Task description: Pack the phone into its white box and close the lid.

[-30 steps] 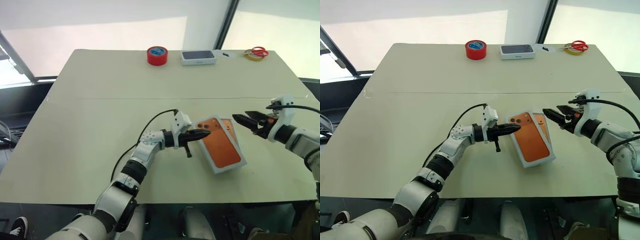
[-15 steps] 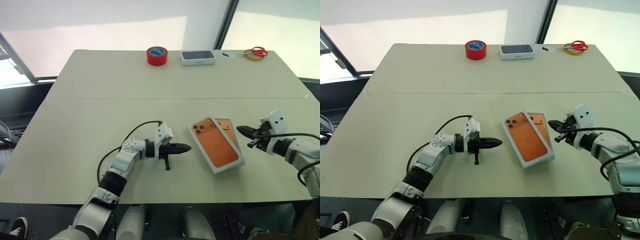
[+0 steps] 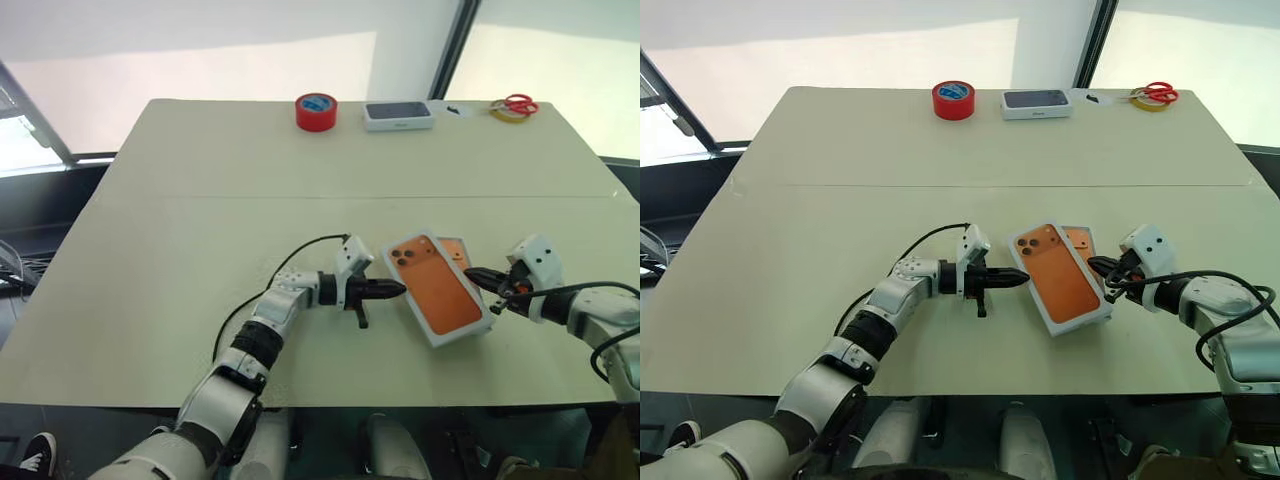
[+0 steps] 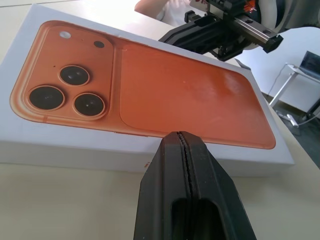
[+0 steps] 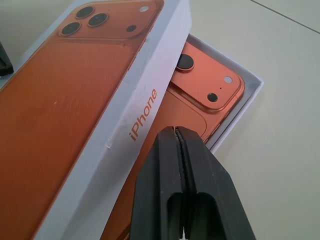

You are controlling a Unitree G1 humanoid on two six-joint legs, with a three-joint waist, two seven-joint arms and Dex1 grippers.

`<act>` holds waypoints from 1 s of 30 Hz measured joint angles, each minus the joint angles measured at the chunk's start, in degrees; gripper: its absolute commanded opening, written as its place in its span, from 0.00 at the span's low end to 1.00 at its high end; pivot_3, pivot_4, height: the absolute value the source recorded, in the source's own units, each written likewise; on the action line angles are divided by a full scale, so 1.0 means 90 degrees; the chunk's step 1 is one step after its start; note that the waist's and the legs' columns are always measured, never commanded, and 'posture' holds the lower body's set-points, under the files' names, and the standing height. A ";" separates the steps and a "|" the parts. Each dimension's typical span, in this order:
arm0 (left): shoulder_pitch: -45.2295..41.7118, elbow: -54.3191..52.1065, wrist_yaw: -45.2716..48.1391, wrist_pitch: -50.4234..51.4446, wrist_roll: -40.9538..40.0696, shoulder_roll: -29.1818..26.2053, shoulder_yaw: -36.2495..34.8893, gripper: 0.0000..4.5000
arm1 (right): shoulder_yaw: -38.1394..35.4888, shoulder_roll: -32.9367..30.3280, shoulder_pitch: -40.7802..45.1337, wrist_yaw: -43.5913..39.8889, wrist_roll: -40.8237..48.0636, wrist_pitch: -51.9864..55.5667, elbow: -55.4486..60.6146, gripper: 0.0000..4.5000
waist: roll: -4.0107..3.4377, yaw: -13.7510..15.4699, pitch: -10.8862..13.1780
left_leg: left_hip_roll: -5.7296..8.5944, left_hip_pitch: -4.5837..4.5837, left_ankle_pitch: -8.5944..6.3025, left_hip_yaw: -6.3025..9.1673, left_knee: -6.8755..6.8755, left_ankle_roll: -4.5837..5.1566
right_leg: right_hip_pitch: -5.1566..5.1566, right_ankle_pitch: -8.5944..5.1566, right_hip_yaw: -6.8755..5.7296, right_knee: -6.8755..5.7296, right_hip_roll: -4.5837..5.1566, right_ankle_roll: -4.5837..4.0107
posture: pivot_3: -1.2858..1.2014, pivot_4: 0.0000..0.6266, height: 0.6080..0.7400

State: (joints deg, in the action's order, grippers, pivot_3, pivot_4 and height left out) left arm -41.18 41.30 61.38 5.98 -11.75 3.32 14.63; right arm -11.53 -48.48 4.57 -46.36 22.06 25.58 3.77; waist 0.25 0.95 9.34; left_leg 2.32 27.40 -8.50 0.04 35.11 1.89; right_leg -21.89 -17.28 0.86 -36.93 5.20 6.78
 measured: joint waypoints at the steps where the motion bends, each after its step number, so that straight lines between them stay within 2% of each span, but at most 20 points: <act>1: -0.0108 0.0186 -0.0004 -0.0085 0.0007 0.0062 -0.0023 0.00 | 0.0000 0.0002 0.0000 0.0006 -0.0007 0.0003 0.0001 0.00 | 0.0000 0.0000 0.0000 | 0.0002 0.0000 0.0000 0.0000 0.0001 0.0000 | 0.0001 0.0000 0.0000 0.0000 0.0000 0.0000 | 0.52 0.24 0.98; 6: -0.0546 0.0830 -0.0035 -0.0449 0.0098 0.0338 -0.0092 0.00 | -0.0034 0.0002 0.0000 0.0120 -0.0145 -0.0019 -0.0007 0.00 | 0.0001 -0.0010 0.0001 | 0.0002 0.0000 0.0000 0.0000 -0.0001 0.0000 | -0.0001 0.0003 0.0000 0.0001 0.0001 0.0006 | 0.52 0.24 0.98; 10: -0.0573 0.0855 0.0177 -0.0458 0.0120 0.0282 -0.0103 0.00 | -0.0090 0.0002 -0.0008 0.0219 -0.0238 -0.0074 -0.0023 0.00 | 0.0001 -0.0025 0.0001 | 0.0002 0.0000 0.0000 0.0000 -0.0004 0.0001 | -0.0004 0.0008 0.0000 -0.0001 -0.0002 0.0015 | 0.52 0.24 0.98; 14: -0.0575 0.0549 0.0568 -0.0104 0.0114 -0.0062 -0.0137 0.00 | -0.0102 0.0009 -0.0037 0.0235 -0.0263 -0.0091 -0.0026 0.00 | 0.0000 -0.0025 0.0000 | 0.0002 0.0000 0.0001 0.0000 -0.0003 0.0001 | -0.0005 0.0008 0.0001 -0.0004 -0.0002 0.0016 | 0.52 0.24 0.98; 17: -0.0568 0.0254 0.1370 0.0423 0.0200 -0.0735 0.0136 0.00 | -0.0105 0.0019 0.0063 0.0210 -0.0266 -0.0146 -0.0042 0.00 | -0.0001 -0.0029 0.0000 | 0.0002 -0.0003 0.0000 0.0000 -0.0004 0.0000 | -0.0003 0.0007 0.0001 -0.0004 -0.0003 0.0014 | 0.52 0.24 0.98; 19: -0.0516 0.0269 0.1482 0.0403 0.0384 -0.0940 0.0258 0.00 | -0.0108 0.0019 0.0117 0.0182 -0.0271 -0.0156 -0.0119 0.00 | -0.0002 -0.0028 0.0000 | 0.0001 -0.0003 0.0000 0.0000 -0.0007 0.0000 | -0.0005 0.0007 0.0003 -0.0004 -0.0003 0.0014 | 0.52 0.24 0.98; 27: -0.0534 0.0847 0.0393 -0.0841 0.0822 -0.0169 0.0172 0.00 | -0.0107 0.0019 0.0254 0.0009 -0.0280 -0.0176 -0.0144 0.00 | -0.0003 0.0180 -0.0002 | 0.0016 -0.0008 -0.0011 0.0001 0.0006 -0.0011 | -0.0005 0.0000 -0.0002 0.0006 0.0018 -0.0001 | 0.52 0.24 0.98; 30: -0.0631 0.1060 0.0169 -0.0867 0.0829 0.0058 0.0045 0.00 | -0.0107 0.0019 0.0199 -0.0012 -0.0232 -0.0081 -0.0072 0.00 | -0.0003 0.0171 -0.0001 | 0.0021 -0.0005 -0.0012 0.0000 0.0007 -0.0009 | 0.0007 0.0001 -0.0002 0.0006 0.0020 0.0001 | 0.52 0.24 0.98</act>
State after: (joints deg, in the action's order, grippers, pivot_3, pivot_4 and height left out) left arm -46.86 50.84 62.90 -1.83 -4.29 3.85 15.04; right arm -12.50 -48.30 6.36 -46.47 19.97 24.85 3.12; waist 0.23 2.49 9.33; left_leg 2.51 27.35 -8.61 0.05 35.17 1.82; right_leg -21.83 -17.27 0.84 -36.88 5.38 6.79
